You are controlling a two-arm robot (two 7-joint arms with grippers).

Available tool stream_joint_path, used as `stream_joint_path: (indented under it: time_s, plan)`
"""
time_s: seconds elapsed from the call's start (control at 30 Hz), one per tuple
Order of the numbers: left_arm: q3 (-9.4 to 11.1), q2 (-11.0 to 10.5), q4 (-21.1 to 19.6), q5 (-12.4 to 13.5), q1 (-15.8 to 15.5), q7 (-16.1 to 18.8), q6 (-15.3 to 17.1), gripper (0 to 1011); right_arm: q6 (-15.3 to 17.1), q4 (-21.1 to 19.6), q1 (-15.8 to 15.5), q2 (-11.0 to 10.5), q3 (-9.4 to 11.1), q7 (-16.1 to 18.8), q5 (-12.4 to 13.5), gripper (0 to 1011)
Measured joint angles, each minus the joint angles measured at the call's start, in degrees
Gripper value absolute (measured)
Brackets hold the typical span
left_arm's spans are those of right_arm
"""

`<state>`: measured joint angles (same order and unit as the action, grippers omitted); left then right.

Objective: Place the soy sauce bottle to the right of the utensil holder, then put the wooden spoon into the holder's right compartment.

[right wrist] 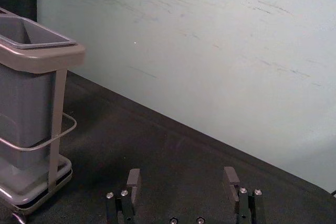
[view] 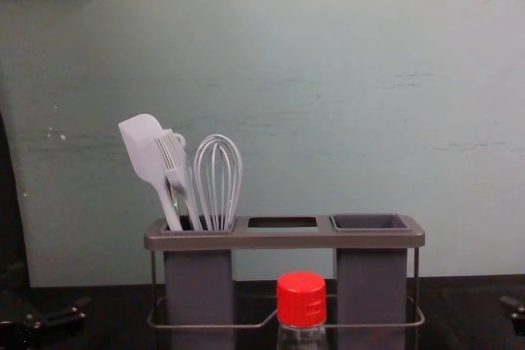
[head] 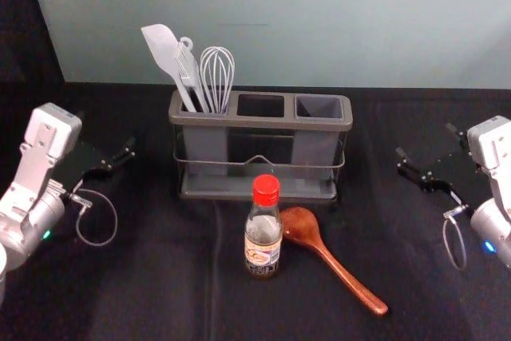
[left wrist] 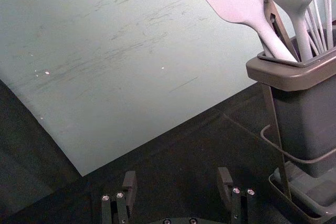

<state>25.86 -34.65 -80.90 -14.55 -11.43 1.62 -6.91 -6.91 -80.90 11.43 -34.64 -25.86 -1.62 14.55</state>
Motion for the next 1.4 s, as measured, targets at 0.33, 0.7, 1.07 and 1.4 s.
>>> stream_joint_path:
  time_s: [0.33,0.7,1.07,1.4]
  plan:
    - [0.0,0.0,0.0,0.0,0.0,0.0,0.0,1005,0.0,0.0,0.0,0.0,0.0,0.0,0.0,1004]
    - [0.0,0.0,0.0,0.0,0.0,0.0,0.0,1005,0.0,0.0,0.0,0.0,0.0,0.0,0.0,1004]
    - [0.0,0.0,0.0,0.0,0.0,0.0,0.0,1005,0.0,0.0,0.0,0.0,0.0,0.0,0.0,1004]
    - [0.0,0.0,0.0,0.0,0.0,0.0,0.0,1005,0.0,0.0,0.0,0.0,0.0,0.0,0.0,1004]
